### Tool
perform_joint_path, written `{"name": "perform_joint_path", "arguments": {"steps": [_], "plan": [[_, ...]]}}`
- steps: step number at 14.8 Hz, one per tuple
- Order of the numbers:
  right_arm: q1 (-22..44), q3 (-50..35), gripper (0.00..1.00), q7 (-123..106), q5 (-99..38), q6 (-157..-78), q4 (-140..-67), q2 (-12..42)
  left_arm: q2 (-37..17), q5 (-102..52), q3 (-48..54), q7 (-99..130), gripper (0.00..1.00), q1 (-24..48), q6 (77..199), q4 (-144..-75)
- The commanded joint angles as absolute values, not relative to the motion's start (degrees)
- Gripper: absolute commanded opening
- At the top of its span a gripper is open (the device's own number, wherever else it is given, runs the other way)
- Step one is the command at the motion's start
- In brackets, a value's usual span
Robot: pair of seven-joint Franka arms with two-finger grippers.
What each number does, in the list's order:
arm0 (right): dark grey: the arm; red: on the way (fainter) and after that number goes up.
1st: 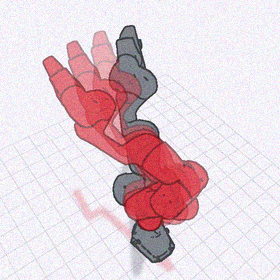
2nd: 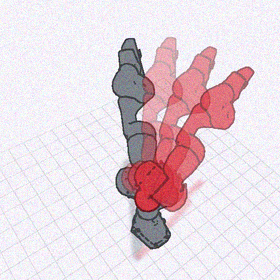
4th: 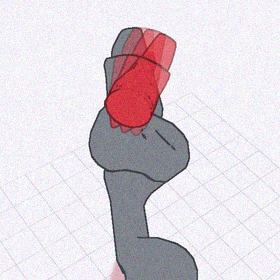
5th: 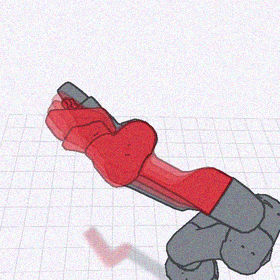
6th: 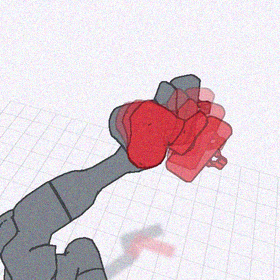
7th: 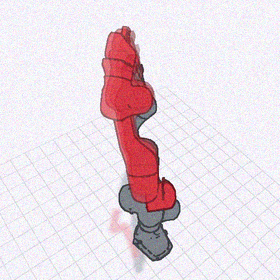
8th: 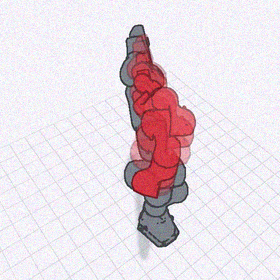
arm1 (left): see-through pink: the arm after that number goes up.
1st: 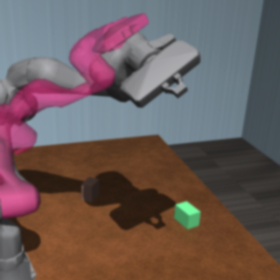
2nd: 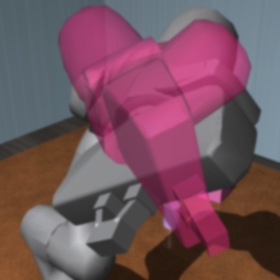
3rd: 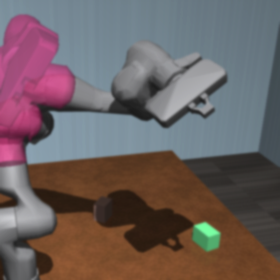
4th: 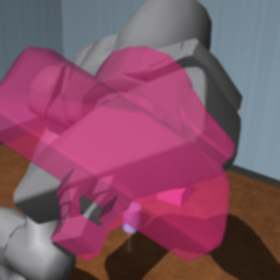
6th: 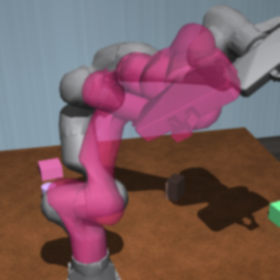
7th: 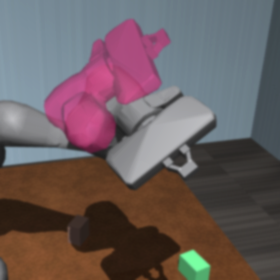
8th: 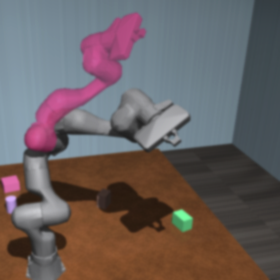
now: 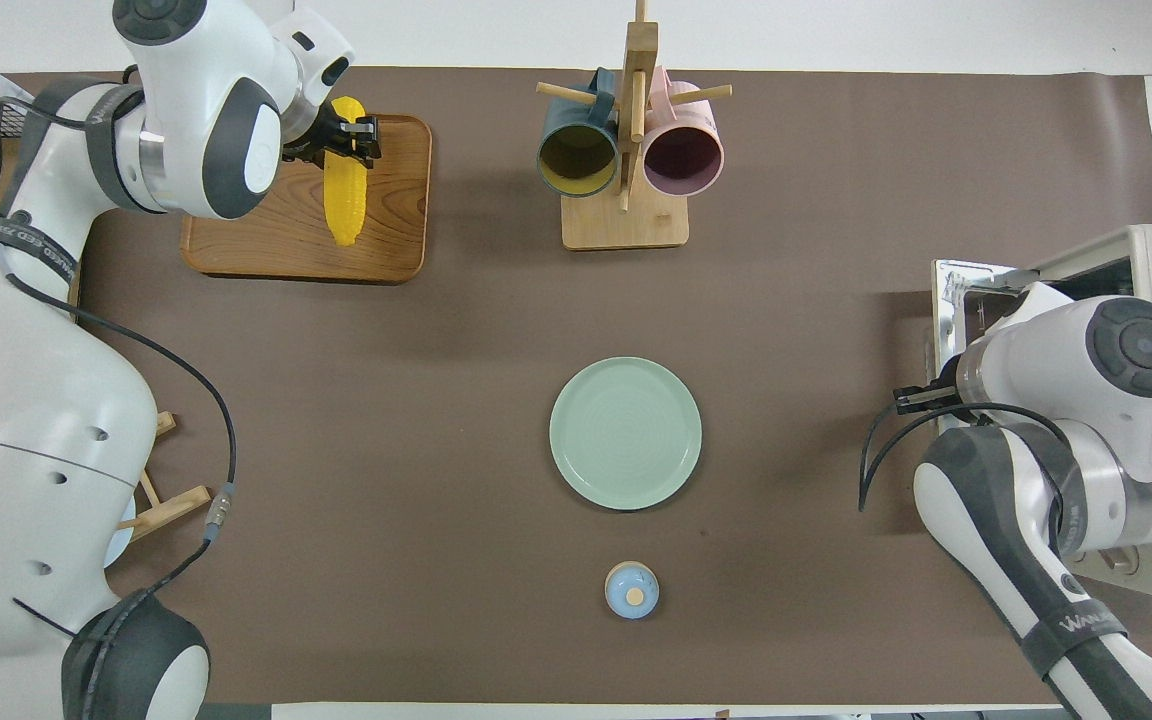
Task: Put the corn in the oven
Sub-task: 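Lift the corn with the left gripper while the right gripper reaches the oven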
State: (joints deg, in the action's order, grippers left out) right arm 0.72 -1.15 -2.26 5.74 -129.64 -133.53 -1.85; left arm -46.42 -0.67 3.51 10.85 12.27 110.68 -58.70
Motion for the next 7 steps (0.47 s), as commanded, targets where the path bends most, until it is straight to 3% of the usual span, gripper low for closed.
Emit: {"name": "perform_joint_path", "arguments": {"steps": [1,4,7], "plan": [[-2.7,1.0,0.00,-3.6,9.9,-134.3,-133.6,0.9,-31.7,-1.9,3.3,14.1,0.00,12.8,108.4,-74.6],[-1.8,1.0,0.00,-3.4,9.9,-136.1,-135.4,1.1,-22.2,-6.8,3.5,15.2,0.00,14.0,107.4,-84.3],[-1.8,1.0,0.00,-2.5,9.9,-138.2,-136.4,2.7,-13.6,-6.9,3.4,20.7,0.00,19.9,107.9,-94.5]]}}
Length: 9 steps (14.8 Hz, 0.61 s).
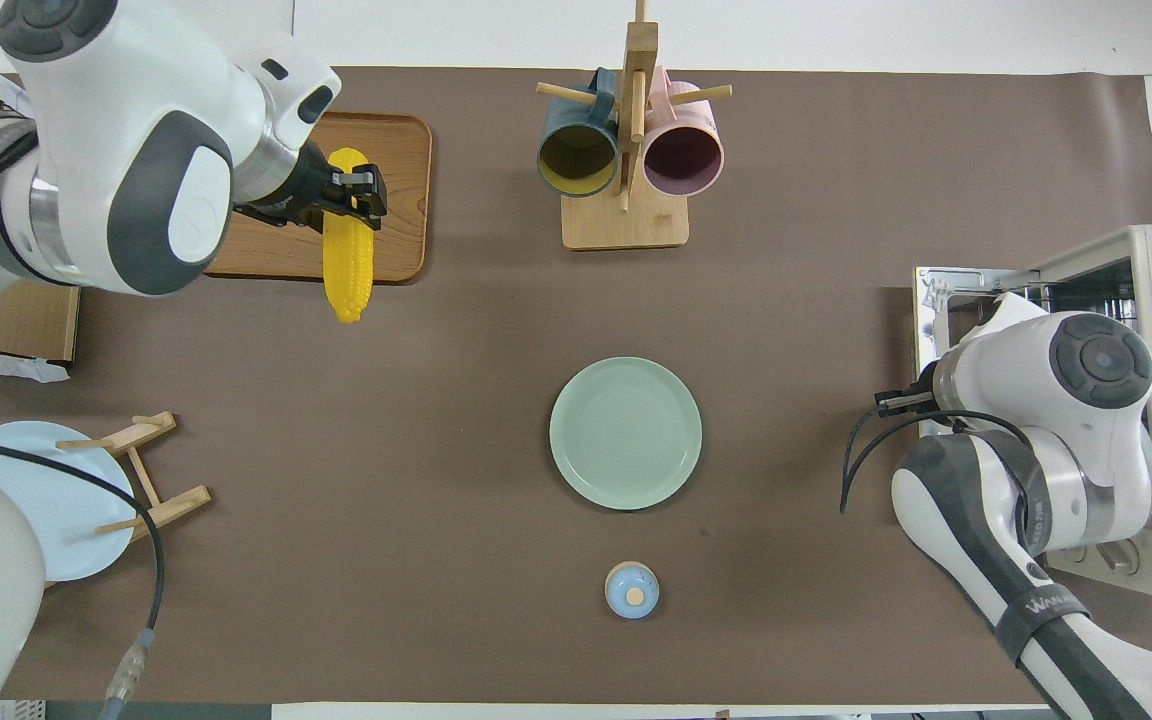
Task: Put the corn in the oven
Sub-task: 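Lift the corn with the left gripper while the right gripper reaches the oven, then lower the corn onto the plate while the right gripper opens the oven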
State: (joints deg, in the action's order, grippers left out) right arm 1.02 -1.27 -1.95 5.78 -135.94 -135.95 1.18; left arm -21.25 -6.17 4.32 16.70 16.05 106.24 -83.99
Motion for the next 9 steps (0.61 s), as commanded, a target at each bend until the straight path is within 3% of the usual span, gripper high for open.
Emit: {"name": "perform_joint_path", "arguments": {"steps": [1,6,9], "plan": [[-1.8,1.0,0.00,-2.4,9.9,-139.0,-136.4,3.7,-12.1,-6.9,3.4,23.8,0.00,22.3,108.3,-96.1],[-0.4,0.9,0.00,-1.1,9.8,-138.9,-135.5,4.7,-8.0,-6.9,3.5,32.9,0.00,34.3,121.1,-107.4],[3.1,0.5,0.00,0.5,4.1,-133.2,-131.3,4.7,-11.0,-6.9,3.4,38.0,0.00,40.7,130.9,-110.8]]}}
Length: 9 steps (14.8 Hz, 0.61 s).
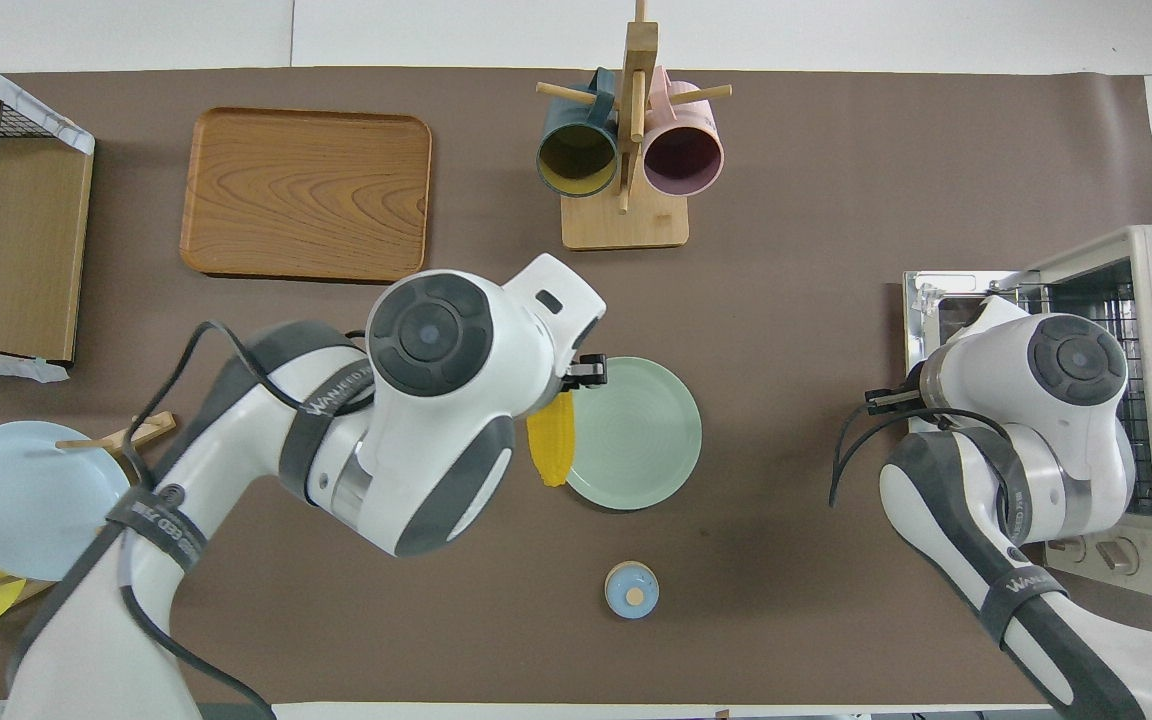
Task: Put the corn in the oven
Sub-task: 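Lower the corn onto the plate while the right gripper opens the oven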
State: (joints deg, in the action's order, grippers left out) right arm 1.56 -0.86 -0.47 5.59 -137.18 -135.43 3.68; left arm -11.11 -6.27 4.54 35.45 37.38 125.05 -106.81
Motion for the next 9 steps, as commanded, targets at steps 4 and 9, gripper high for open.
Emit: {"name": "perform_joint_path", "arguments": {"steps": [4,9], "plan": [[4.5,0.4,0.00,1.0,3.5,-125.4,-123.9,4.7,-16.3,-6.9,3.3,42.1,0.00,45.3,136.7,-110.7],[4.5,0.4,0.06,2.1,2.4,-117.3,-119.4,3.9,-18.3,-6.9,3.2,42.5,0.00,46.7,139.0,-111.1]]}}
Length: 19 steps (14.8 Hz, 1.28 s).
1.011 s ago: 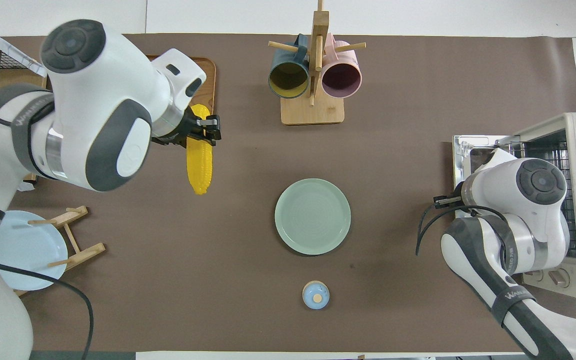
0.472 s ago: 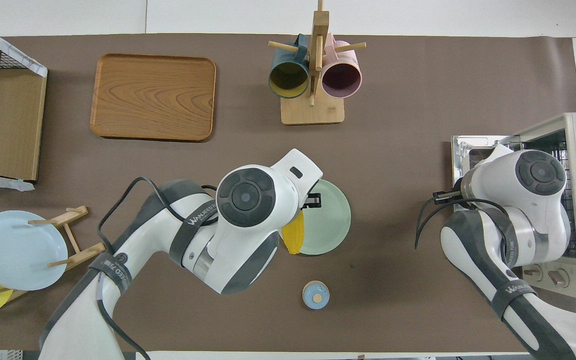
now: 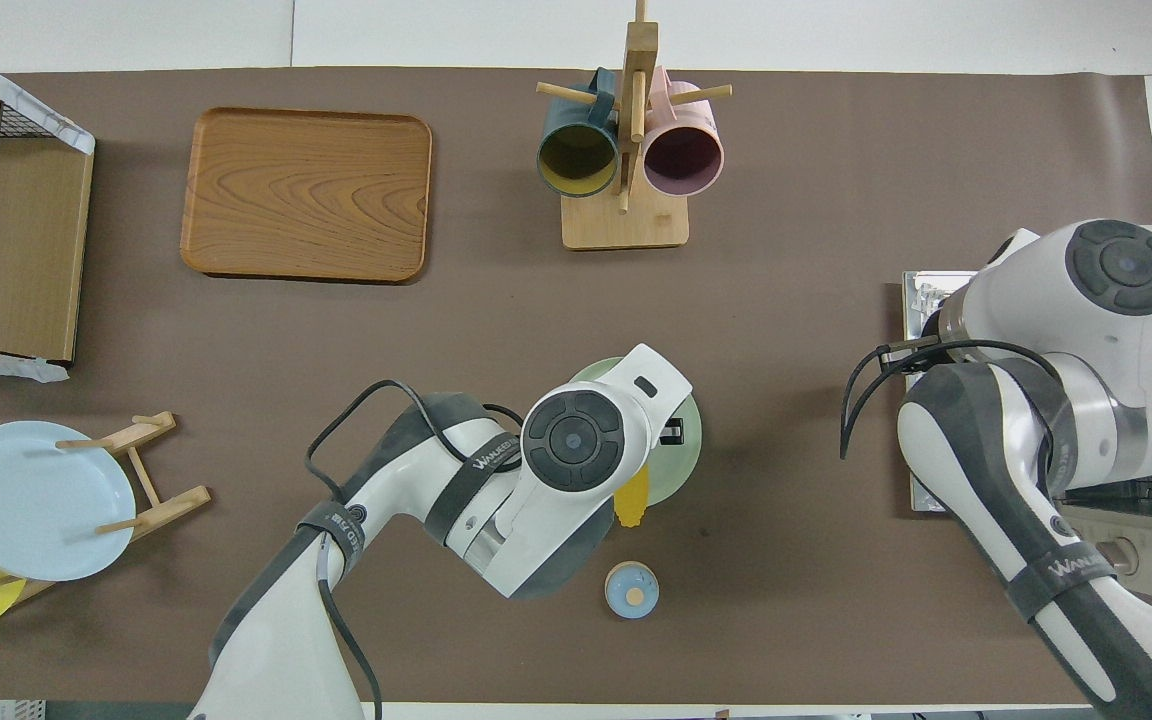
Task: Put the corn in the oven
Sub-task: 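Lower the corn onto the plate while the right gripper opens the oven, then open the left gripper while the right gripper reaches the corn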
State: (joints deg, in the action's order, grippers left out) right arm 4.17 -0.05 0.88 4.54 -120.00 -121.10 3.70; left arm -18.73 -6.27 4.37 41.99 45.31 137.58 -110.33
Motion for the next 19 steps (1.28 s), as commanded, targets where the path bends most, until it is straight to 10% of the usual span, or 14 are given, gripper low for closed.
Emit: {"name": "perform_joint_path", "arguments": {"steps": [1,3,4,5,15,19], "plan": [[4.5,0.4,0.08,2.9,2.2,-117.0,-119.4,3.9,-18.3,-6.9,3.3,42.4,0.00,46.7,139.0,-111.1],[4.5,0.4,0.16,4.6,2.2,-116.6,-119.4,3.9,-18.3,-6.7,3.2,42.0,0.00,46.7,138.9,-111.2],[4.6,0.4,0.19,6.0,2.3,-116.5,-119.4,3.8,-18.3,-6.6,3.2,41.9,0.66,46.7,138.7,-111.2],[4.7,0.4,0.20,7.5,2.3,-116.5,-119.4,3.8,-18.2,-6.5,3.1,41.9,1.00,46.7,138.3,-111.2],[5.9,-0.1,0.12,8.1,2.3,-117.4,-119.5,3.8,-7.4,-5.5,2.7,31.9,1.00,28.2,113.1,-102.1],[16.7,-0.4,0.06,16.7,1.5,-119.3,-118.0,4.4,-4.0,-5.4,2.5,19.6,1.00,16.8,107.0,-100.4]]}}
